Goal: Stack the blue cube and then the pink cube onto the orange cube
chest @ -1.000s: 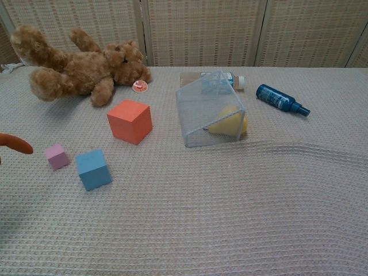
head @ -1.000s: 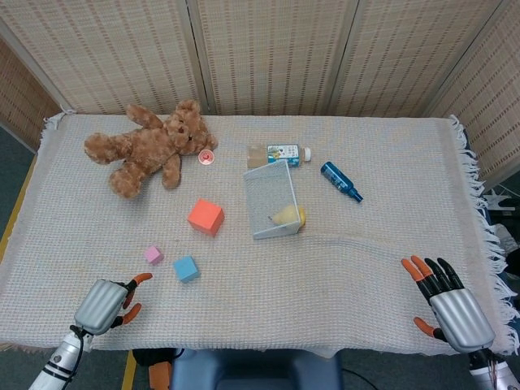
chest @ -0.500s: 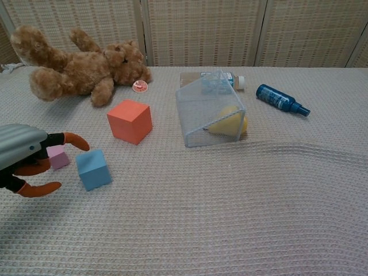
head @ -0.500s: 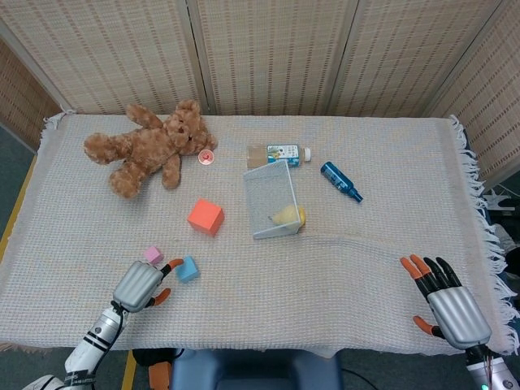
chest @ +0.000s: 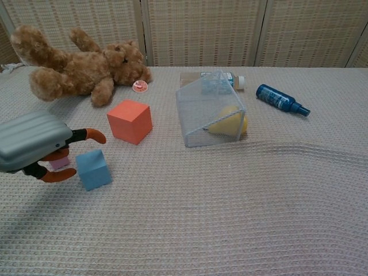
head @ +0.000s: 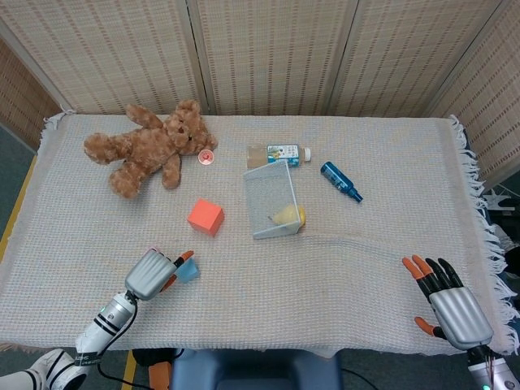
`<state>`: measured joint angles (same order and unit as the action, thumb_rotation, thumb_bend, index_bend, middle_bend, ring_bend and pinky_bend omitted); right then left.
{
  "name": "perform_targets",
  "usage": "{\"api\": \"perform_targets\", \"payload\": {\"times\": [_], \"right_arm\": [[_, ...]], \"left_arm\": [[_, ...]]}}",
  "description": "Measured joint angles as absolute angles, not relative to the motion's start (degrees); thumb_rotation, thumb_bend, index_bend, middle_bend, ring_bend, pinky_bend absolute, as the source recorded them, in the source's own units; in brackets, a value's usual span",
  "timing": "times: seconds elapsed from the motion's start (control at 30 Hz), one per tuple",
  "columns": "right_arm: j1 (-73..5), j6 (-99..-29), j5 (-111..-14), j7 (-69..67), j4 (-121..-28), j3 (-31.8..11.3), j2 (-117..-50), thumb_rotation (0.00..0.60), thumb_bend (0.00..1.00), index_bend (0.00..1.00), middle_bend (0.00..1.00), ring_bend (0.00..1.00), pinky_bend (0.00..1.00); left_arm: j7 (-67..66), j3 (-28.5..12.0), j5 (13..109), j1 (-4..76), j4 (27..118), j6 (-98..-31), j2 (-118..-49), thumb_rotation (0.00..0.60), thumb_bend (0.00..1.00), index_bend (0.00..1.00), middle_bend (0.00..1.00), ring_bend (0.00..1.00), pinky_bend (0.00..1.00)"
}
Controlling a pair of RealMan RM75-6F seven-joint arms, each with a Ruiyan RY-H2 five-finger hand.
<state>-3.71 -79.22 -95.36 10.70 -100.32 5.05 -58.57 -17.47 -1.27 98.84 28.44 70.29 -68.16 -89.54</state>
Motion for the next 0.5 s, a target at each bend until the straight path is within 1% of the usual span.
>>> {"api": "perform_targets", "payload": {"times": [0.23, 0.5], "right_arm": [[-3.9, -78.6, -94.6, 11.1, -100.8, 4.9, -58.4, 0.6, 0.09, 0.0, 0.0, 0.0, 0.0], [-3.9, -78.4, -94.4, 11.1, -101.2, 5.1, -57.9, 0.6, 0.08, 0.0, 0.0, 0.0, 0.0]], "left_arm": [[-17.3, -0.2, 99.6, 29.9, 69.5, -67.9, -89.8, 0.6, 0.32, 0.22, 1.0, 1.0, 1.0], [-20.2, 0.4, 100.0, 30.8, 68.7, -67.6, -90.1, 0.6, 0.32, 0.24, 1.0, 1.0, 1.0]]}}
